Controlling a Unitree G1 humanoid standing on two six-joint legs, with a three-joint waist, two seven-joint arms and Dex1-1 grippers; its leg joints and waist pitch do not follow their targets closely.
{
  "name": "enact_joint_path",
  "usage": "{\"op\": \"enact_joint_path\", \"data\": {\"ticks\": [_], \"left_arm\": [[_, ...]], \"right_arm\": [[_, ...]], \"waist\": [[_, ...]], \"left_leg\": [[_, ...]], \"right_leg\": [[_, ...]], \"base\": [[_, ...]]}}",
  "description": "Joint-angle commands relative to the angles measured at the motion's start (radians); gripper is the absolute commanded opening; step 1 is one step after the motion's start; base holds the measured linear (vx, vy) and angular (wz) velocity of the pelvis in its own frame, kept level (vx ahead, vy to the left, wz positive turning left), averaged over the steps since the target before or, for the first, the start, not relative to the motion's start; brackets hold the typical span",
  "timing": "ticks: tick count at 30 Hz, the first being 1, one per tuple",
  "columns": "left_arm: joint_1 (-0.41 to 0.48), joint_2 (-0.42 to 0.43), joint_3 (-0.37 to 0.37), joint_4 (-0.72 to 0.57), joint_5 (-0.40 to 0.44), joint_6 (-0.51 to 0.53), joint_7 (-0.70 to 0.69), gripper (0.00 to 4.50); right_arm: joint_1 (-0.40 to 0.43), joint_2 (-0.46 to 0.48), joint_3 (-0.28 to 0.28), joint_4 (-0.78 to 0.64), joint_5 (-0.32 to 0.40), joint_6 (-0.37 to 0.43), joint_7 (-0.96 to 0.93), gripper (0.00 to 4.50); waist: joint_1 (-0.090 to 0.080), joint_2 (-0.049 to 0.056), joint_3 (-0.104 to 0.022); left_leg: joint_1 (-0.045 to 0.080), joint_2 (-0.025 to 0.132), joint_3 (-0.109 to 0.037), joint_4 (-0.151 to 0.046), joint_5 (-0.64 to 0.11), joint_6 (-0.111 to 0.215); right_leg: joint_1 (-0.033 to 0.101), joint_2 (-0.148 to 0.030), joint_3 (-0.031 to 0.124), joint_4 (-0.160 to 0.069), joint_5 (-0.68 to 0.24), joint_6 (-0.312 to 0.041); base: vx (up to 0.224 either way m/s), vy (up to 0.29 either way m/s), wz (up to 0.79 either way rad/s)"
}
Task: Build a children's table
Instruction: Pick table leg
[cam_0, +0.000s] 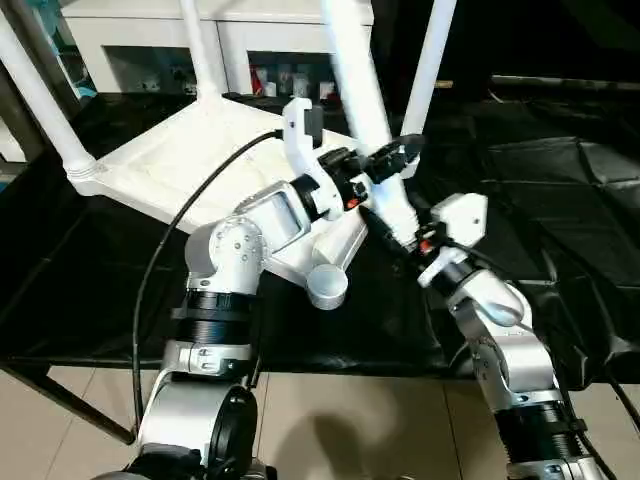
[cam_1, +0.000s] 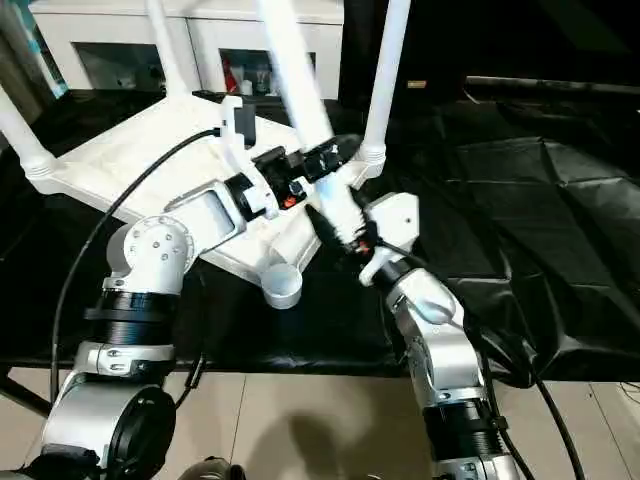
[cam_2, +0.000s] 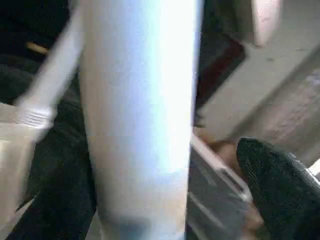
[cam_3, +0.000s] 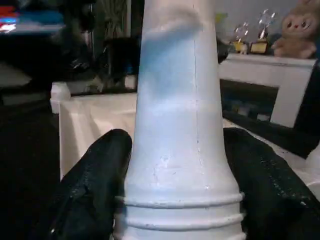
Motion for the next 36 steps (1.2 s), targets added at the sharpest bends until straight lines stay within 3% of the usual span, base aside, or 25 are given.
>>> {"op": "enact_joint_path", "data": {"ticks": [1, 2, 4, 9, 11, 12, 14, 17, 18, 19, 22, 23, 24, 25, 27, 28, 29, 31, 32, 33, 34, 35, 36], "left_arm": [[-0.018, 0.005, -0.008, 0.022, 0.056, -0.035, 0.061, 4.12], [-0.021, -0.005, 0.01, 0.029, 0.045, -0.045, 0.084, 4.02], [-0.022, -0.015, 0.027, 0.031, 0.038, -0.056, 0.109, 3.88], [-0.017, -0.023, 0.044, 0.025, 0.026, -0.045, 0.134, 3.38], [-0.016, -0.026, 0.048, 0.025, 0.021, -0.043, 0.131, 3.24], [-0.016, -0.03, 0.052, 0.023, 0.017, -0.041, 0.132, 3.18], [-0.015, -0.034, 0.055, 0.018, 0.004, -0.037, 0.134, 3.0], [-0.016, -0.041, 0.058, 0.02, -0.005, -0.037, 0.138, 2.73], [-0.017, -0.041, 0.058, 0.021, -0.006, -0.037, 0.137, 2.61], [-0.018, -0.042, 0.059, 0.022, -0.007, -0.037, 0.134, 2.61], [-0.027, -0.041, 0.065, 0.026, -0.011, -0.036, 0.129, 2.36], [-0.037, -0.036, 0.068, 0.031, -0.016, -0.036, 0.122, 2.3], [-0.037, -0.035, 0.068, 0.031, -0.016, -0.036, 0.122, 2.17], [-0.045, -0.027, 0.066, 0.038, -0.015, -0.041, 0.109, 2.17], [-0.058, -0.009, 0.059, 0.046, -0.013, -0.045, 0.083, 2.01], [-0.062, 0.005, 0.048, 0.048, -0.008, -0.044, 0.062, 1.99], [-0.065, 0.014, 0.041, 0.049, -0.005, -0.043, 0.048, 1.99], [-0.073, 0.044, 0.016, 0.051, 0.001, -0.032, -0.006, 1.96], [-0.08, 0.081, -0.012, 0.047, -0.007, 0.005, -0.077, 1.95], [-0.082, 0.089, -0.018, 0.045, -0.01, 0.015, -0.095, 1.95], [-0.083, 0.091, -0.019, 0.044, -0.011, 0.017, -0.098, 1.95], [-0.086, 0.099, -0.025, 0.042, -0.015, 0.03, -0.113, 1.95], [-0.089, 0.104, -0.03, 0.04, -0.019, 0.042, -0.124, 1.94]], "right_arm": [[-0.027, -0.014, 0.015, -0.017, -0.038, 0.031, -0.017, 2.69], [-0.032, -0.014, 0.025, -0.015, -0.045, 0.045, -0.022, 2.69], [-0.035, -0.015, 0.03, -0.016, -0.048, 0.056, -0.028, 2.69], [-0.036, -0.016, 0.049, -0.024, -0.063, 0.07, -0.03, 2.69], [-0.037, -0.016, 0.05, -0.026, -0.069, 0.077, -0.033, 2.69], [-0.037, -0.017, 0.053, -0.028, -0.072, 0.08, -0.033, 2.69], [-0.035, -0.017, 0.058, -0.033, -0.075, 0.085, -0.035, 2.69], [-0.03, -0.018, 0.065, -0.043, -0.088, 0.086, -0.048, 2.69], [-0.029, -0.019, 0.067, -0.044, -0.094, 0.083, -0.05, 2.69], [-0.029, -0.019, 0.071, -0.045, -0.092, 0.084, -0.042, 2.69], [-0.028, -0.022, 0.072, -0.053, -0.085, 0.089, -0.029, 2.69], [-0.035, -0.013, 0.047, -0.055, -0.045, 0.103, -0.022, 2.69], [-0.035, -0.013, 0.047, -0.055, -0.044, 0.103, -0.022, 3.25], [-0.043, -0.015, 0.038, -0.058, -0.016, 0.107, 0.0, 3.25], [-0.059, -0.021, 0.013, -0.076, 0.047, 0.156, 0.037, 3.45], [-0.07, -0.027, -0.008, -0.083, 0.081, 0.195, 0.047, 3.55], [-0.077, -0.03, -0.023, -0.087, 0.102, 0.221, 0.051, 3.55], [-0.102, -0.068, -0.063, -0.104, 0.201, 0.345, 0.111, 3.76], [-0.124, -0.149, -0.089, -0.132, 0.334, 0.537, 0.228, 3.79], [-0.128, -0.172, -0.092, -0.139, 0.365, 0.584, 0.26, 3.79], [-0.129, -0.177, -0.093, -0.14, 0.37, 0.592, 0.266, 3.79], [-0.136, -0.202, -0.094, -0.139, 0.387, 0.627, 0.295, 3.79], [-0.143, -0.218, -0.097, -0.131, 0.394, 0.651, 0.304, 3.79]], "waist": [[0.002, -0.02, -0.081], [0.002, -0.028, -0.08], [0.005, -0.024, -0.081], [0.005, -0.029, -0.08], [0.005, -0.028, -0.08], [0.005, -0.022, -0.08], [0.004, -0.026, -0.079], [0.004, -0.019, -0.08], [0.003, -0.023, -0.08], [0.005, -0.015, -0.081], [0.002, -0.016, -0.081], [0.002, -0.014, -0.081], [0.001, -0.015, -0.081], [0.002, -0.012, -0.081], [0.002, -0.013, -0.08], [0.002, -0.006, -0.081], [0.002, -0.009, -0.082], [0.003, -0.006, -0.082], [0.005, 0.011, -0.082], [0.007, 0.002, -0.081], [0.008, 0.001, -0.08], [0.007, 0.004, -0.08], [0.01, 0.001, -0.085]], "left_leg": [[0.013, 0.025, -0.019, -0.062, -0.156, 0.058], [0.012, 0.024, -0.017, -0.061, -0.154, 0.058], [0.012, 0.024, -0.017, -0.06, -0.145, 0.057], [0.012, 0.025, -0.017, -0.06, -0.145, 0.062], [0.013, 0.026, -0.017, -0.061, -0.15, 0.06], [0.013, 0.026, -0.018, -0.061, -0.157, 0.057], [0.014, 0.026, -0.018, -0.062, -0.165, 0.052], [0.015, 0.026, -0.018, -0.061, -0.168, 0.048], [0.013, 0.026, -0.018, -0.062, -0.166, 0.047], [0.014, 0.026, -0.02, -0.062, -0.165, 0.044], [0.016, 0.026, -0.019, -0.063, -0.18, 0.041], [0.016, 0.026, -0.02, -0.063, -0.182, 0.041], [0.016, 0.026, -0.019, -0.063, -0.187, 0.045], [0.016, 0.026, -0.02, -0.063, -0.191, 0.046], [0.017, 0.026, -0.02, -0.064, -0.197, 0.05], [0.018, 0.025, -0.022, -0.064, -0.197, 0.052], [0.018, 0.029, -0.022, -0.065, -0.189, 0.049], [0.02, 0.028, -0.023, -0.065, -0.188, 0.051], [0.022, 0.027, -0.024, -0.064, -0.185, 0.05], [0.027, 0.029, -0.022, -0.063, -0.19, 0.059], [0.029, 0.028, -0.02, -0.063, -0.194, 0.059], [0.019, 0.027, -0.019, -0.062, -0.183, 0.055], [0.02, 0.027, -0.02, -0.06, -0.165, 0.051]], "right_leg": [[0.059, -0.054, 0.048, -0.083, -0.2, -0.144], [0.06, -0.054, 0.048, -0.085, -0.202, -0.141], [0.059, -0.057, 0.05, -0.082, -0.199, -0.146], [0.058, -0.057, 0.049, -0.081, -0.184, -0.155], [0.057, -0.057, 0.049, -0.081, -0.186, -0.156], [0.056, -0.057, 0.049, -0.082, -0.187, -0.157], [0.057, -0.056, 0.049, -0.083, -0.19, -0.156], [0.057, -0.056, 0.05, -0.082, -0.178, -0.16], [0.058, -0.055, 0.049, -0.082, -0.17, -0.159], [0.057, -0.056, 0.049, -0.08, -0.167, -0.16], [0.059, -0.055, 0.049, -0.082, -0.163, -0.162], [0.058, -0.055, 0.049, -0.082, -0.158, -0.165], [0.059, -0.054, 0.049, -0.082, -0.157, -0.169], [0.059, -0.055, 0.049, -0.083, -0.159, -0.169], [0.06, -0.054, 0.048, -0.084, -0.162, -0.169], [0.061, -0.053, 0.048, -0.083, -0.161, -0.171], [0.06, -0.054, 0.049, -0.08, -0.144, -0.177], [0.062, -0.053, 0.048, -0.079, -0.136, -0.18], [0.063, -0.051, 0.048, -0.075, -0.123, -0.19], [0.064, -0.049, 0.049, -0.078, -0.111, -0.196], [0.062, -0.048, 0.05, -0.079, -0.111, -0.202], [0.067, -0.054, 0.05, -0.078, -0.11, -0.208], [0.07, -0.057, 0.048, -0.076, -0.109, -0.21]], "base": [[0.0, 0.0, 0.0], [0.0, 0.0, 0.0], [0.0, 0.0, 0.0], [0.0, 0.0, 0.0], [0.0, 0.0, 0.0], [0.0, 0.0, 0.0], [0.0, 0.0, 0.0], [0.0, 0.0, 0.0], [0.0, 0.0, 0.0], [0.0, 0.0, 0.0], [0.0, 0.0, 0.0], [0.0, 0.0, 0.0], [0.0, 0.0, 0.0], [0.0, 0.0, 0.0], [0.0, 0.0, 0.0], [0.0, 0.0, 0.0], [0.0, 0.0, 0.0], [0.0, 0.0, 0.0], [0.0, 0.0, 0.0], [0.0, 0.0, 0.0], [0.0, 0.0, 0.0], [0.0, 0.0, 0.0], [0.0, 0.0, 0.0]]}}
